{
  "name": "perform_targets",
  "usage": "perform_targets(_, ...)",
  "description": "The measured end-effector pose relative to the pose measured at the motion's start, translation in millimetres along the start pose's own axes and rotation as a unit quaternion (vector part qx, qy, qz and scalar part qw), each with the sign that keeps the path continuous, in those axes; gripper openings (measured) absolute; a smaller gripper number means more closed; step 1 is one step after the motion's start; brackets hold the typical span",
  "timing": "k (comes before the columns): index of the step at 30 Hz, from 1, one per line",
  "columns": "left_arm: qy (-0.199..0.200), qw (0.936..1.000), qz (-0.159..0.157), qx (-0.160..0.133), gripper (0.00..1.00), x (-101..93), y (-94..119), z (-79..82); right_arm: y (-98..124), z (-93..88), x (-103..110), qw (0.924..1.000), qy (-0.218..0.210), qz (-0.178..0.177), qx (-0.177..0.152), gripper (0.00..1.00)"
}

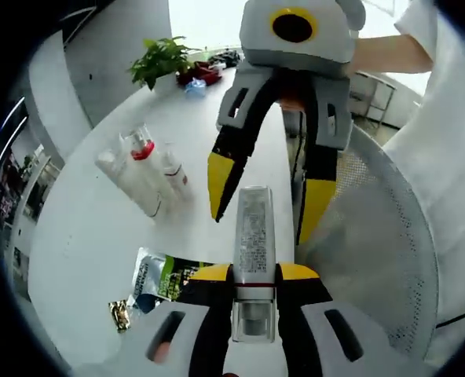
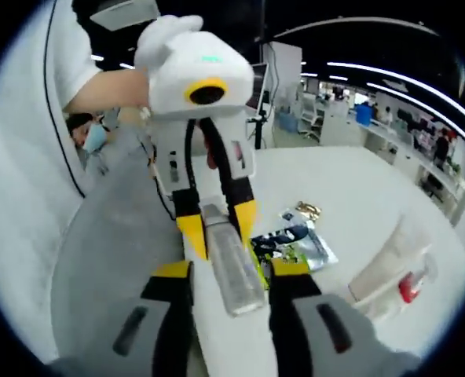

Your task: Arrange the skincare products in the storage area until every visible bottle or jar stands upright without overlapping.

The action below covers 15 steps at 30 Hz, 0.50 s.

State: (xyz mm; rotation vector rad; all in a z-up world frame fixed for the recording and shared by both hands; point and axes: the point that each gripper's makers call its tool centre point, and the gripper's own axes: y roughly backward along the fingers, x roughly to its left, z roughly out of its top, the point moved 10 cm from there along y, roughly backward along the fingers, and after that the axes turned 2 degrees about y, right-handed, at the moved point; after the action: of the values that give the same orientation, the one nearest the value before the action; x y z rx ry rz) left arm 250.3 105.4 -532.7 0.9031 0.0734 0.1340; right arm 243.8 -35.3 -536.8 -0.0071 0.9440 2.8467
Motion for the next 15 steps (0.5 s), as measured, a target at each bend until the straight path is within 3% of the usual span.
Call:
perform_targets(3, -0.010, 0.9999, -0.011, 0.004, 0.17, -4.9, 1, 4.6, -2, -0.1, 1, 0.9998, 0.009, 0.010, 0.016, 0.24)
perform_targets(9, -0.006, 0.9995, -0.028, -0.011, 0.17, -10.4, 3, 9.8, -4, -8.7, 9, 0.9987, 0.020, 0.019, 0.042, 0.22)
perform_targets(15, -0.018, 0.9983, -0.053, -0.013, 0.17, -16.0, 6, 10.6, -1, -12.5, 19, 0.9995, 0.012, 0.027, 0.015, 0.19)
